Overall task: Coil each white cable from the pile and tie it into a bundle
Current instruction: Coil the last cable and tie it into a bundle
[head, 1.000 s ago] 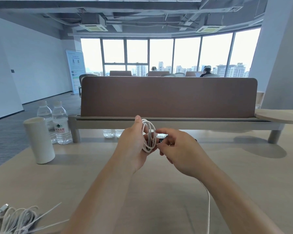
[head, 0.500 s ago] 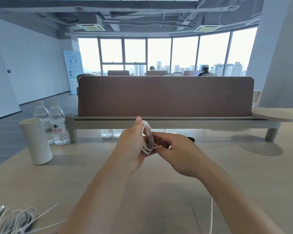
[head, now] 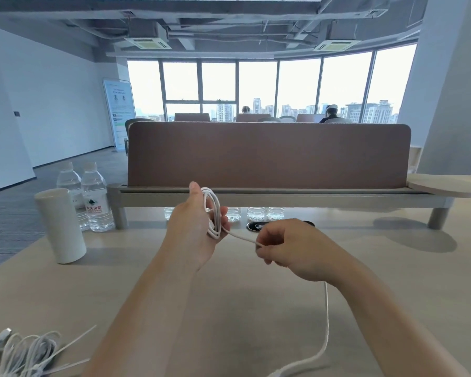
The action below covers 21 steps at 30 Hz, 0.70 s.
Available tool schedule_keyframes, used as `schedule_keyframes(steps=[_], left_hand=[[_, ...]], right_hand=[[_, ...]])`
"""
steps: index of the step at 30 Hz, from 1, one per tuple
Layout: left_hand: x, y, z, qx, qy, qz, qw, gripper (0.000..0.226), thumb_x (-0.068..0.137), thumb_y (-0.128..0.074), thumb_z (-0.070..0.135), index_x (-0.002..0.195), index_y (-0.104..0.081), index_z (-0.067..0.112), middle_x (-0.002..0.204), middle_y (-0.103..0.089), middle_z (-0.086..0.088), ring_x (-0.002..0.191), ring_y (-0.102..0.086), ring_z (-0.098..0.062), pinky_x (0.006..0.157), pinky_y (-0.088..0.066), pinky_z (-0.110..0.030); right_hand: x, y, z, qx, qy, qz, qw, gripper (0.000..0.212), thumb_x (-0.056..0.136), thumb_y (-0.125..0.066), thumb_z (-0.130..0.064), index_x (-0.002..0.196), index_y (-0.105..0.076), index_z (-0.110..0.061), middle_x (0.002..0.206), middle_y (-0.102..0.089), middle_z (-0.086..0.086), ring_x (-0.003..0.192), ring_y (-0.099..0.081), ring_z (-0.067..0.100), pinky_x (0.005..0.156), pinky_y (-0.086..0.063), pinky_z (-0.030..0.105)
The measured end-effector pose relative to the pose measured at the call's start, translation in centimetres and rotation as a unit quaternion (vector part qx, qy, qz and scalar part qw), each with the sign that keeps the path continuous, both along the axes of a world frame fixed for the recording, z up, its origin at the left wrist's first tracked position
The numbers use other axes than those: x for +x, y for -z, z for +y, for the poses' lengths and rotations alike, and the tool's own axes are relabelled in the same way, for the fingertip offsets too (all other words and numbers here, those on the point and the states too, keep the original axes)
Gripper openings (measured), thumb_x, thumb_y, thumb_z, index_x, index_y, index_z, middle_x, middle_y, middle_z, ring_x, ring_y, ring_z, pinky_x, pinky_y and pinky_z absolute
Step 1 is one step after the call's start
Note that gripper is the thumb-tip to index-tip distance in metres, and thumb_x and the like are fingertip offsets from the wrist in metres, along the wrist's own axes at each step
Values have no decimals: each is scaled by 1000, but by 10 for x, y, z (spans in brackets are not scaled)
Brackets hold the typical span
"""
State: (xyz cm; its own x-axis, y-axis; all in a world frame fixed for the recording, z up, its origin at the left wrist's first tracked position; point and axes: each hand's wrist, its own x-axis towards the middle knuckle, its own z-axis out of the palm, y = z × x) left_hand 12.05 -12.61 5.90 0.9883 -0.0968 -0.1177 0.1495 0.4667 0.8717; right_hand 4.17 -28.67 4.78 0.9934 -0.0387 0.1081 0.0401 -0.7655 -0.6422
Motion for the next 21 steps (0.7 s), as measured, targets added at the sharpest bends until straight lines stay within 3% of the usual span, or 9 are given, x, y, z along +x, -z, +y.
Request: schedule_keyframes(steps=[5,8,11,13,15,18,21], left_hand=[[-3,5,-5,74,34,-20,996,48,104,-43,50,99,-62,7,84,-69,-19,69,-60,-25,66,-50,-35],[-6,7,-11,82,65,-39,994,44,104,-45,47,96,-61,7,67,-68,-11,73,-60,-26,67,-50,-34],[-11,9,-15,110,101,-61,987,45,104,-46,47,92,-61,6,59,-62,-5,65,-60,-21,59,-50,-28],[-14,12,-18,153,134,-88,975,50,105,-43,49,77,-53,9,58,-47,-5,55,-44,-20,55,-41,-25],[-16,14,-21,179,161,-114,964,50,105,-39,50,75,-49,12,68,-35,-11,60,-31,-22,59,-35,-28],[-22,14,-24,193,172,-116,959,48,107,-38,47,86,-56,8,74,-44,-12,58,-39,-21,61,-41,-32],[-20,12,-22,214,162,-110,957,49,106,-38,48,79,-53,10,62,-51,-8,54,-47,-20,59,-47,-31]], right_hand=[[-6,-6,9,-26,-41,-6,999,12,93,-69,-29,95,-78,-36,76,-69,-16,79,-63,3,70,-47,18],[-8,-7,14,-19,-69,-31,997,13,93,-69,-30,99,-78,-37,86,-72,-6,84,-63,15,78,-51,31],[-8,-8,16,-23,-70,-70,995,13,94,-67,-31,100,-78,-36,90,-73,-11,84,-63,13,82,-50,33],[-8,-8,15,-28,-62,-87,994,11,94,-66,-31,96,-77,-33,87,-72,-12,82,-62,11,81,-52,35],[-8,-8,15,-14,-58,-110,992,9,92,-67,-27,87,-74,-28,83,-72,-10,79,-63,12,78,-53,39],[-7,-8,13,-9,-16,-141,990,18,87,-72,-29,75,-61,-21,69,-65,-10,65,-55,11,66,-49,38],[-6,-8,10,-34,31,-146,988,39,83,-75,-46,69,-50,-19,58,-51,-8,57,-41,13,57,-36,33]])
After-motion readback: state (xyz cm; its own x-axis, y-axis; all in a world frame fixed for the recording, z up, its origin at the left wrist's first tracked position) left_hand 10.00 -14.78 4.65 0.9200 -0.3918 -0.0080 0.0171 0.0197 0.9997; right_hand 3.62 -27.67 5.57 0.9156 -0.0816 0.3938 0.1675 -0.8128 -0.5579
